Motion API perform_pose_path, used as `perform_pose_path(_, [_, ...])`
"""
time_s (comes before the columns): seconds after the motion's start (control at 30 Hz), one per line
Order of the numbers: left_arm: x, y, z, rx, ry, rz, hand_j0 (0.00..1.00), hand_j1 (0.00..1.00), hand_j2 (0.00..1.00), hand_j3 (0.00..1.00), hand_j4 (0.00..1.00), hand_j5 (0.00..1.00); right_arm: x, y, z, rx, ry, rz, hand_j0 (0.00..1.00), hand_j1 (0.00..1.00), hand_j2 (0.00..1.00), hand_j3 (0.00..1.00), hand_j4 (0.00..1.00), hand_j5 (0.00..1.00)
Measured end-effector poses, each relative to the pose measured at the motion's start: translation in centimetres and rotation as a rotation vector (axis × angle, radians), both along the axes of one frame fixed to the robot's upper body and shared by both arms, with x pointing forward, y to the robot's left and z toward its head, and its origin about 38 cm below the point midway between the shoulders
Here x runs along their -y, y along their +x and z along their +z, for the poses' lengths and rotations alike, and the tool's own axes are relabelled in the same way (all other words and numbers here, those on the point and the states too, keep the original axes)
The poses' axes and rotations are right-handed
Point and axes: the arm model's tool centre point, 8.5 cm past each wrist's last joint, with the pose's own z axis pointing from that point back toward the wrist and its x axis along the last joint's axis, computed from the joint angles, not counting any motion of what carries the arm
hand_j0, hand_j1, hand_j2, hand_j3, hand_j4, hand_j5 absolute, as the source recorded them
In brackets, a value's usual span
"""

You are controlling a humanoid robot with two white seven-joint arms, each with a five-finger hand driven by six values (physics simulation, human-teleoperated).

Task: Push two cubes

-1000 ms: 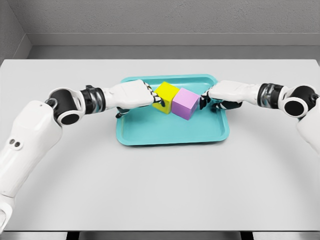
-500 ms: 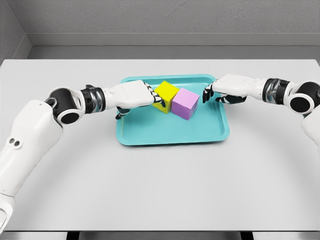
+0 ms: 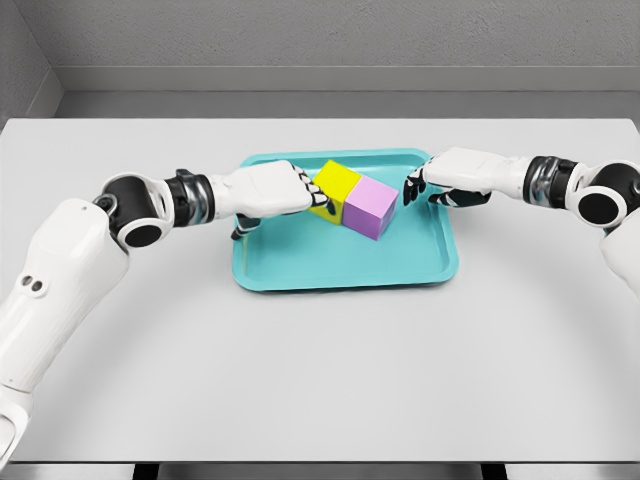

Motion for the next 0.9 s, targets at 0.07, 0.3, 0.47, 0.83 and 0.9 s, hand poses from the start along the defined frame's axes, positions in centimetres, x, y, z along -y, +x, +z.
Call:
perform_pose_path(0.07, [0.1,0.0,0.0,0.004,0.002,-0.003,0.78,0.78,0.78,0.78,0.78,0.78,0.0,0.0,0.0,0.0,0.0,0.001,0.55,0.55,0.55,0.55,0.55,0.55])
perform_pose_path(0.3, [0.0,0.1,-0.1,-0.007,-0.013,0.006,0.9,0.9,0.9,0.9,0.9,0.9,-0.1,0.1,0.2,0.005,0.002,0.003,0.54,0.54,0.54,0.54,0.54,0.54])
perform_pose_path(0.47, [-0.4,0.0,-0.4,-0.018,-0.02,0.015,0.73,0.73,0.73,0.73,0.73,0.73,-0.2,0.2,0.5,0.01,0.001,0.004,0.55,0.55,0.55,0.55,0.55,0.55])
perform_pose_path(0.83, [-2.6,-0.1,0.5,-0.075,-0.045,0.041,0.61,0.61,0.61,0.61,0.61,0.61,-0.4,0.2,0.5,0.011,-0.003,0.011,0.55,0.55,0.55,0.55,0.55,0.55])
perform_pose_path(0.9, [-3.7,-0.4,1.1,-0.073,-0.05,0.043,0.61,0.61,0.61,0.61,0.61,0.61,-0.4,0.2,0.6,0.012,-0.003,0.012,0.55,0.55,0.55,0.55,0.55,0.55])
